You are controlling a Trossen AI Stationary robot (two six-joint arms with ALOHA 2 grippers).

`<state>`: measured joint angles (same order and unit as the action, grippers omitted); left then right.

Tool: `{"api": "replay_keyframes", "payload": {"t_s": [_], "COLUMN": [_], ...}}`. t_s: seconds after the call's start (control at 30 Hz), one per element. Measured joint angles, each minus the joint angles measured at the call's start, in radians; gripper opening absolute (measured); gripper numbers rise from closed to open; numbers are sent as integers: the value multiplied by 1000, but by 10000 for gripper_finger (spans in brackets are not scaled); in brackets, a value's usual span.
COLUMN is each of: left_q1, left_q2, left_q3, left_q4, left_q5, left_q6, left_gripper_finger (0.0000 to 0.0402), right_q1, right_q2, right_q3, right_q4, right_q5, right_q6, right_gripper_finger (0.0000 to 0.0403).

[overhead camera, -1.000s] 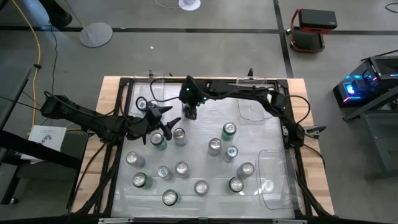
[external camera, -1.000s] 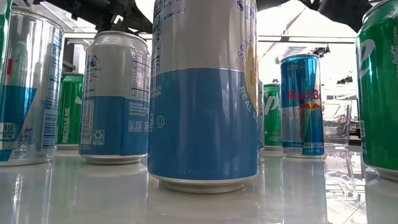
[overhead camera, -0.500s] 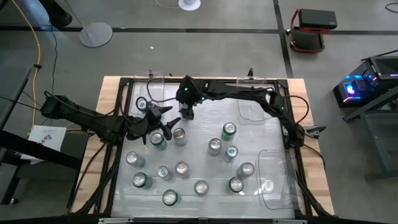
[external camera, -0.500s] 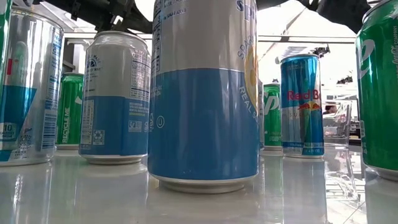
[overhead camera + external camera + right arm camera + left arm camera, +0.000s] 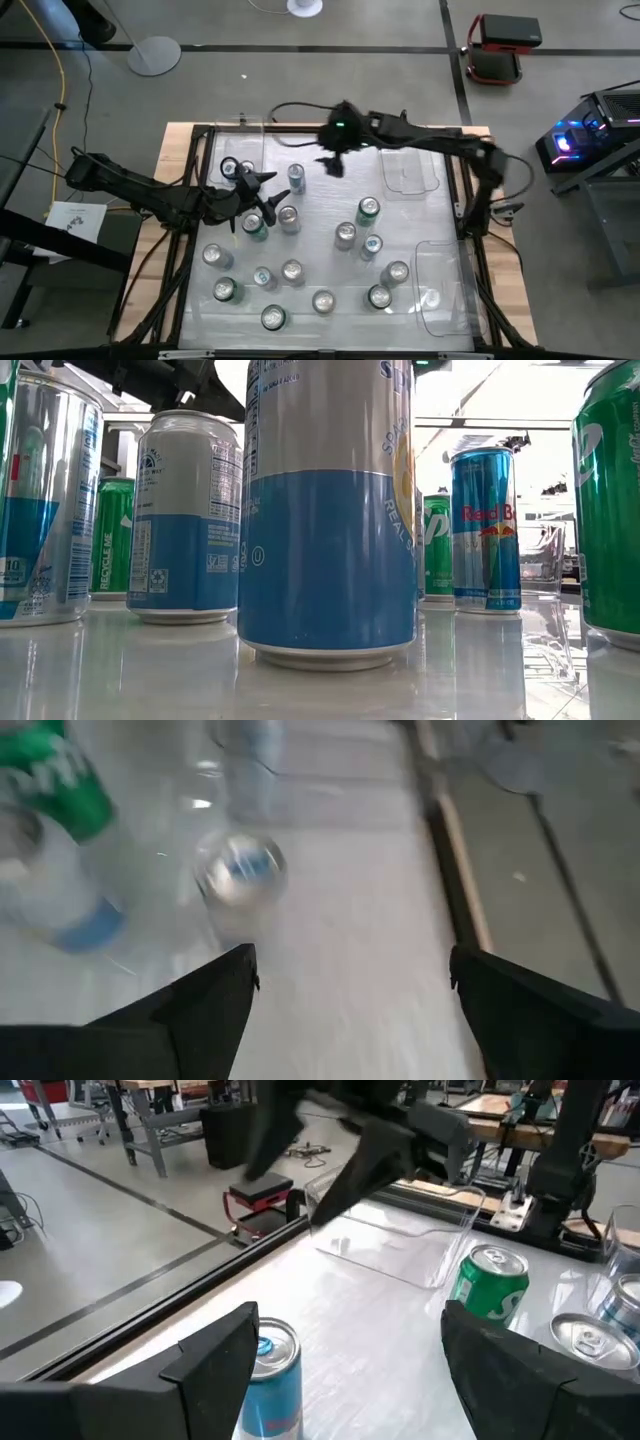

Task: Sort soda cans
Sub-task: Put the blue soda can into the top left transparent bin

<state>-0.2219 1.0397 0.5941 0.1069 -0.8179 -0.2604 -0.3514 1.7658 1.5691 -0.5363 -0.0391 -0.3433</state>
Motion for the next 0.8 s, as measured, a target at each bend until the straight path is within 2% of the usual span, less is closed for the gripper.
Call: {"api": "replay_keyframes", "payload": {"t_s": [0.13,0.23,0.33,0.43,0.5,0.6,0.67,0.8], "left_q1": [27,69,158,262,317,380,417,498], "left_q2": [0,20,66,118,142,156,159,159], "left_q3": [0,0,-1,0,4,9,11,11], "left_q4": [11,73,174,252,234,201,184,131], "left_q5": [1,29,223,435,501,539,566,692], "left_q6": [2,82,191,253,311,392,401,344], "left_gripper_finger": [289,289,289,289,289,289,289,289], "right_q1": [-8,14,57,104,123,139,143,143], "right_q2": [-257,-415,-542,-610,-631,-646,-642,-640], "right_q3": [-336,-579,-786,-961,-1045,-1121,-1142,-1144], "right_q4": [216,408,670,918,1057,1183,1192,1187], "right_q5": [37,35,31,31,31,48,68,107], "right_q6": [45,134,250,325,346,375,404,423], "right_gripper_finger": [325,325,325,325,325,325,325,325]}}
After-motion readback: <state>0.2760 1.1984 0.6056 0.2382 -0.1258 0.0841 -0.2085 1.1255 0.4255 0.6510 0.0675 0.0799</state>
